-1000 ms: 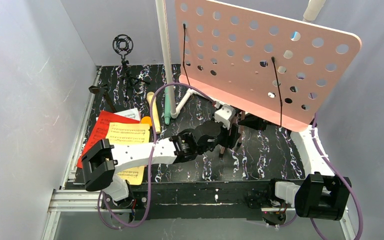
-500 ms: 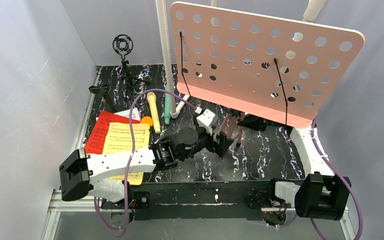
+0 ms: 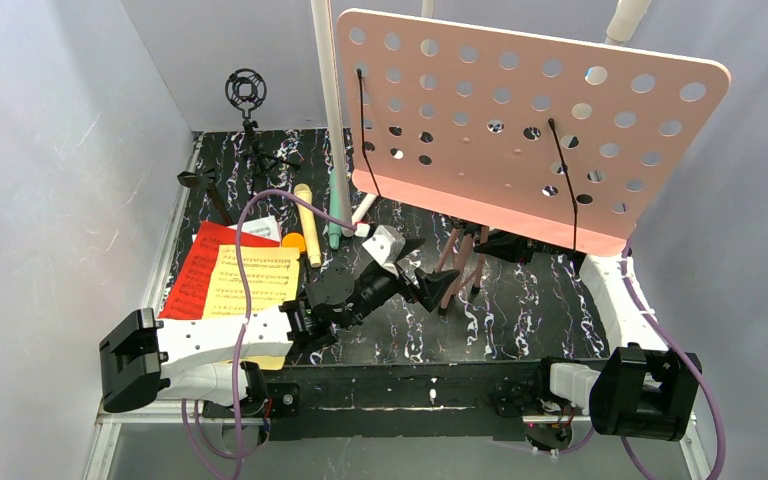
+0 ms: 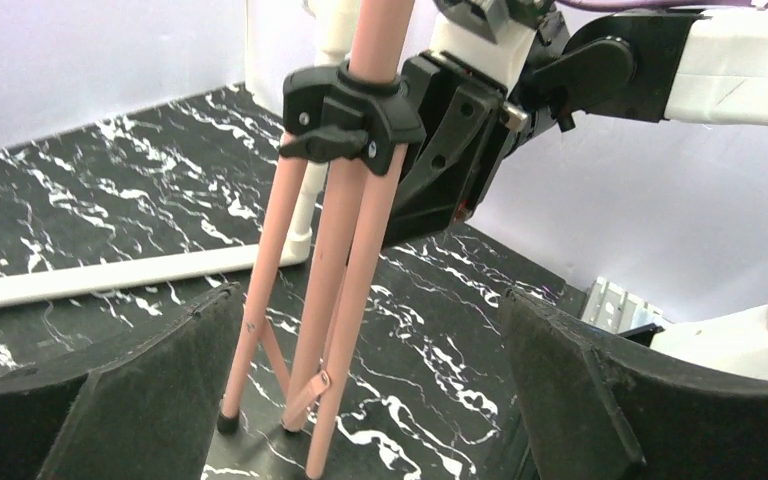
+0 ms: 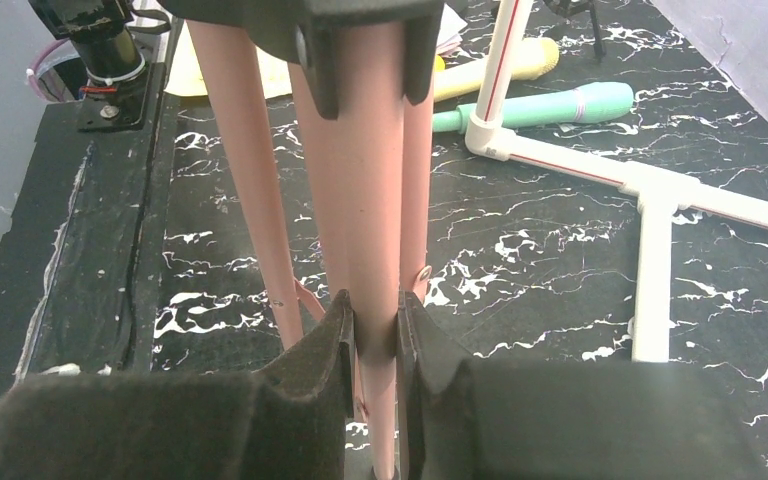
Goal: Pack up the instrument practice props
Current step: Close the music stand at the center of the board, then unscrew the knob on the music stand.
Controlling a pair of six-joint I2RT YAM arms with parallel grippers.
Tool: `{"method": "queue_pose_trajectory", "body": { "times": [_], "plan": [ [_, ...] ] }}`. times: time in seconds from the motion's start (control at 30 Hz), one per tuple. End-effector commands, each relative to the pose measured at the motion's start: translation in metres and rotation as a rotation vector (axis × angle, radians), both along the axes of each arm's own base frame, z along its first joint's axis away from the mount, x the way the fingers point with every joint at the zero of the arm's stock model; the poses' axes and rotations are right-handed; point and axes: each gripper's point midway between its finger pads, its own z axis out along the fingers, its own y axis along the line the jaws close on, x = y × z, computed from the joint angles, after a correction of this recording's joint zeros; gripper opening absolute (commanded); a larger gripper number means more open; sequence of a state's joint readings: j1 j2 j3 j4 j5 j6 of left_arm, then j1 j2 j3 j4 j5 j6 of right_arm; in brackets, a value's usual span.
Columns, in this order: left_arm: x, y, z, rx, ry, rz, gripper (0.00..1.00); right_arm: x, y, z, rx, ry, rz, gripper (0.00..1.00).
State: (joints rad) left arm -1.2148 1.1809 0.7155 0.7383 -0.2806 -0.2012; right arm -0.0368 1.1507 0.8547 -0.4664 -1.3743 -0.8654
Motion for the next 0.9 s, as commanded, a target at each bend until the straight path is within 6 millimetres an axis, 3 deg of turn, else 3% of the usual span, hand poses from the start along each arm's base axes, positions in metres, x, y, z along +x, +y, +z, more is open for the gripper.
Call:
{"method": "queue_pose_trajectory", "body": {
  "times": [0.0,0.13,0.3,0.5,0.57,0.7,0.87],
  "plan": [
    [0.004,0.006,0.046,-0.064,-0.159,0.038,0.98,-0.022,0.007,0.008,0.073,0.103,0.064,0.01],
    [0.018,0.012,0.051,-0.043,-0.216,0.094,0.97,-0.023,0.007,0.007,0.076,0.107,0.066,0.01],
    [0.024,0.015,0.043,0.076,-0.371,0.065,0.83,-0.023,0.007,0.007,0.077,0.11,0.067,0.01],
    [0.036,0.011,0.048,0.189,-0.54,0.073,0.77,-0.023,0.007,0.005,0.079,0.116,0.068,0.01],
    [0.04,0.005,0.052,0.205,-0.572,0.072,0.7,-0.023,0.007,0.004,0.079,0.118,0.068,0.01],
    [0.046,-0.008,0.062,0.212,-0.608,0.071,0.45,-0.023,0.007,0.004,0.078,0.117,0.067,0.01],
    [0.044,-0.018,0.067,0.203,-0.634,0.034,0.46,-0.023,0.007,0.003,0.077,0.119,0.065,0.01]
  ]
}}
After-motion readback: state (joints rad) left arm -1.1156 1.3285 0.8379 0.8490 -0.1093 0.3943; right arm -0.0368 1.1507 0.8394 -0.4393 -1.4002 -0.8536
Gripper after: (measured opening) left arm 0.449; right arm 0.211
